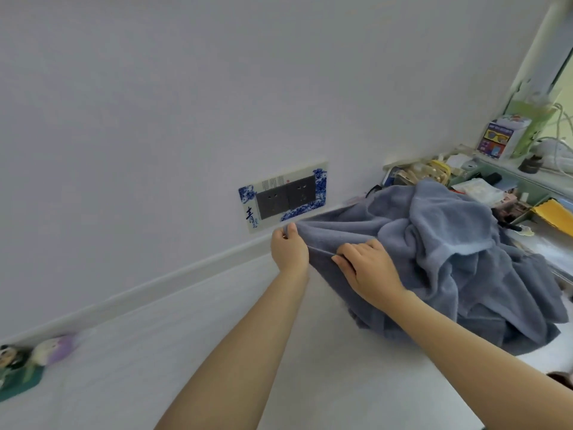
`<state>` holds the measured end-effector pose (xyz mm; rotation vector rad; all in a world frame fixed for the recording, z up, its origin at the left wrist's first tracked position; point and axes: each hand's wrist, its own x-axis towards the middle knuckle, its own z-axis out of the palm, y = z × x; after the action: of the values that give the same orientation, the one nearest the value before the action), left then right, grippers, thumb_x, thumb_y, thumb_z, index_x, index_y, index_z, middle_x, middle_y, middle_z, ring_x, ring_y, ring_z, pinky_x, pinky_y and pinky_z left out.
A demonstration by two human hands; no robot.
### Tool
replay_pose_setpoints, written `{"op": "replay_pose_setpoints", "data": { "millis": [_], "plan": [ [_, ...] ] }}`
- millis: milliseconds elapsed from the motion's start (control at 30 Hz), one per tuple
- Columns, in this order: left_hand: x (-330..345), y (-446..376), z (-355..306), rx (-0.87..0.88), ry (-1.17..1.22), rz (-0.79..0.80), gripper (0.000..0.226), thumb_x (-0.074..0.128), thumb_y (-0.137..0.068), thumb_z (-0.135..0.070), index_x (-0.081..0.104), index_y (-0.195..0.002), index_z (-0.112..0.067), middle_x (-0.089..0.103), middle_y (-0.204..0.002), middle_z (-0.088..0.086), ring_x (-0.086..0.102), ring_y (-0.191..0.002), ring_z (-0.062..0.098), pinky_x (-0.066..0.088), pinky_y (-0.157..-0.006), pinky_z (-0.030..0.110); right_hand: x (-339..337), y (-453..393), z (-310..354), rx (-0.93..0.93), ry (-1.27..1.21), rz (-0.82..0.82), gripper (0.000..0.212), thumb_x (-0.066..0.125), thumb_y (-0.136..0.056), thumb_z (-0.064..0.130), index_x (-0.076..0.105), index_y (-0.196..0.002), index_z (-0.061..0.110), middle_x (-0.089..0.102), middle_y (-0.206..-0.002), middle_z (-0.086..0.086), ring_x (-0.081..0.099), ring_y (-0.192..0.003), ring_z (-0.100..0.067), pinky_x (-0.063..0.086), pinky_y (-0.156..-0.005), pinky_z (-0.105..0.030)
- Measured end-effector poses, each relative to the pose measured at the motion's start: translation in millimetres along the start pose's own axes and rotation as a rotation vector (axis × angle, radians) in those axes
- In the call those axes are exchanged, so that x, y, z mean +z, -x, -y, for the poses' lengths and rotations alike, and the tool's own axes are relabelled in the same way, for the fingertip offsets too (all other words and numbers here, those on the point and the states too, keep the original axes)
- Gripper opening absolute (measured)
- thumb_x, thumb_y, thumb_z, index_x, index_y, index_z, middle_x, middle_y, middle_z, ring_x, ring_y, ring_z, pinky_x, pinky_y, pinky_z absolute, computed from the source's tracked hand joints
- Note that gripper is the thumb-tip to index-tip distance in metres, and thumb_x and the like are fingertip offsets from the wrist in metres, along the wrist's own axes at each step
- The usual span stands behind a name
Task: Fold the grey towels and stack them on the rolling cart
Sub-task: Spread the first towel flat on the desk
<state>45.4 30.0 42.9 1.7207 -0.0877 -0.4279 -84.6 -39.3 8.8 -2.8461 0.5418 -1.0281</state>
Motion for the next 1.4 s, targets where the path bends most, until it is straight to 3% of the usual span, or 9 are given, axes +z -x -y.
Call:
{"op": "replay_pose_setpoints", "data": {
  "millis": [233, 333, 567, 700, 833, 967, 1200, 1300, 1400],
  "plan": [
    [-161.1, -21.0, 20.8, 0.096, -0.065, -0.122, 0.021, 0.048, -0.098, -0.025, 0.062, -0.091, -0.011, 0.064, -0.092, 0.004, 0.059, -0.092, 0.026, 0.049, -0.085, 0.036, 50.9, -5.4, 124.6, -0.177, -0.194, 0.114, 0.055, 0.022, -0.098, 0.05, 0.053, -0.068, 0.016, 0.057, -0.055, 0.003, 0.05, -0.042, -0.018, 0.037, -0.038, -0.028],
    [-231.4, -29.7, 44.0, 0.086, -0.122, -0.122, 0.021, 0.051, -0.096, -0.023, 0.065, -0.087, -0.011, 0.062, -0.081, -0.002, 0.058, -0.083, 0.02, 0.047, -0.077, 0.03, 74.7, 2.6, 191.9, -0.224, -0.306, 0.19, 0.044, 0.035, -0.093, 0.048, 0.046, -0.063, 0.018, 0.05, -0.051, 0.004, 0.044, -0.04, -0.017, 0.029, -0.038, -0.027],
    [-364.6, -47.7, 80.4, -0.04, -0.307, -0.094, 0.02, 0.057, -0.094, -0.021, 0.07, -0.097, -0.007, 0.066, -0.101, 0.004, 0.056, -0.092, 0.02, 0.044, -0.084, 0.026, 100.6, 16.2, 298.6, -0.225, -0.445, 0.323, 0.049, 0.032, -0.09, 0.049, 0.062, -0.071, 0.015, 0.062, -0.066, 0.001, 0.055, -0.057, -0.02, 0.041, -0.053, -0.033],
    [-433.6, -49.6, 104.7, -0.018, -0.447, -0.019, 0.022, 0.055, -0.095, -0.022, 0.071, -0.101, -0.01, 0.067, -0.113, 0.004, 0.058, -0.106, 0.021, 0.042, -0.093, 0.027, 129.7, 25.7, 333.1, -0.263, -0.337, 0.209, 0.037, 0.036, -0.093, 0.037, 0.067, -0.099, 0.017, 0.065, -0.093, -0.002, 0.058, -0.08, -0.025, 0.04, -0.076, -0.033],
    [-483.9, -38.3, 117.1, 0.017, -0.466, 0.117, 0.013, 0.058, -0.093, -0.022, 0.07, -0.092, -0.017, 0.068, -0.101, -0.004, 0.06, -0.098, 0.012, 0.044, -0.076, 0.015, 167.1, 16.9, 357.4, -0.115, -0.38, 0.65, 0.052, 0.016, -0.097, 0.048, 0.036, -0.142, 0.03, 0.048, -0.14, 0.001, 0.041, -0.128, -0.021, 0.025, -0.106, -0.036],
    [-525.5, -31.5, 122.4, -0.003, -0.441, 0.166, 0.011, 0.061, -0.092, -0.021, 0.071, -0.094, -0.016, 0.067, -0.092, -0.007, 0.059, -0.085, 0.001, 0.042, -0.071, 0.004, 199.9, 5.1, 392.5, -0.043, -0.479, 1.145, 0.044, 0.018, -0.101, 0.046, 0.027, -0.144, 0.04, 0.038, -0.147, 0.011, 0.032, -0.138, -0.017, 0.019, -0.113, -0.038],
    [-582.2, -25.1, 129.7, -0.056, -0.424, 0.084, 0.011, 0.061, -0.092, -0.023, 0.07, -0.087, -0.02, 0.065, -0.087, -0.013, 0.058, -0.085, 0.001, 0.042, -0.071, 0.007, 205.6, -17.4, 435.3, 0.054, -0.668, 1.369, 0.037, 0.043, -0.094, 0.051, 0.066, -0.101, 0.024, 0.06, -0.11, 0.008, 0.053, -0.105, -0.013, 0.036, -0.093, -0.027],
    [-600.2, -24.9, 134.3, -0.107, -0.391, 0.084, 0.009, 0.071, -0.084, -0.027, 0.071, -0.081, -0.018, 0.066, -0.082, -0.008, 0.059, -0.077, 0.003, 0.043, -0.065, 0.011, 200.5, -33.5, 420.6, 0.119, -0.775, 1.269, 0.033, 0.054, -0.09, 0.047, 0.065, -0.071, 0.022, 0.063, -0.081, 0.007, 0.057, -0.083, -0.014, 0.041, -0.078, -0.027],
    [-604.5, -25.7, 132.4, -0.193, -0.387, 0.125, 0.018, 0.076, -0.079, -0.028, 0.069, -0.077, -0.012, 0.065, -0.074, -0.005, 0.06, -0.066, 0.006, 0.043, -0.054, 0.01, 184.1, -58.1, 419.0, 0.211, -0.894, 1.12, 0.034, 0.056, -0.091, 0.042, 0.065, -0.075, 0.013, 0.063, -0.077, -0.001, 0.057, -0.076, -0.017, 0.045, -0.075, -0.031]
  ]
}}
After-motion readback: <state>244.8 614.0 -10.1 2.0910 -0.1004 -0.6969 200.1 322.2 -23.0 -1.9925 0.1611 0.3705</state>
